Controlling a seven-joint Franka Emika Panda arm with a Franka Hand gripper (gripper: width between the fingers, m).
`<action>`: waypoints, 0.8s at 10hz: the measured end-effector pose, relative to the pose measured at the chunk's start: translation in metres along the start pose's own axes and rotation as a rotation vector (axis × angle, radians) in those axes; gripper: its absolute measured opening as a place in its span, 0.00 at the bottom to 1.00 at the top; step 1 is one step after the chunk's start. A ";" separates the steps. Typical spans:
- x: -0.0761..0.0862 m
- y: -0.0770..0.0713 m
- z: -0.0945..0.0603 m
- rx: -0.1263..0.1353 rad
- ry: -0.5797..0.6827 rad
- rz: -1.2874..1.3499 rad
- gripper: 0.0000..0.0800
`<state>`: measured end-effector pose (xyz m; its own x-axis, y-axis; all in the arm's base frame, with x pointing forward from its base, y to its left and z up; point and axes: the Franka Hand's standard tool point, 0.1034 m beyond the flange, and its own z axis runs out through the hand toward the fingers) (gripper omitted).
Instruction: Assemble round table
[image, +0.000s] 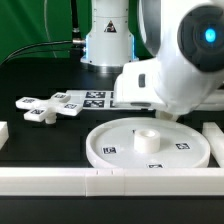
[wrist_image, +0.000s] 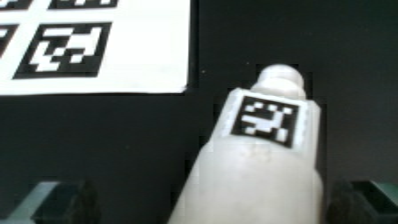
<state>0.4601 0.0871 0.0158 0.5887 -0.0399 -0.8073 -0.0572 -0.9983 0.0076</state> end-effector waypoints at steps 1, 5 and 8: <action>0.002 -0.001 0.001 -0.001 0.011 -0.001 0.81; 0.007 0.000 0.006 0.000 0.028 -0.002 0.81; 0.007 -0.003 0.007 -0.005 0.030 -0.007 0.50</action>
Offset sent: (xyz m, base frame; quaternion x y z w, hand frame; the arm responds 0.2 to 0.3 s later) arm -0.0055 -0.0081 -0.0090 -0.0058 0.0136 0.0042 0.9999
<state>0.4589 0.0904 0.0060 0.6128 -0.0345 -0.7895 -0.0493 -0.9988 0.0054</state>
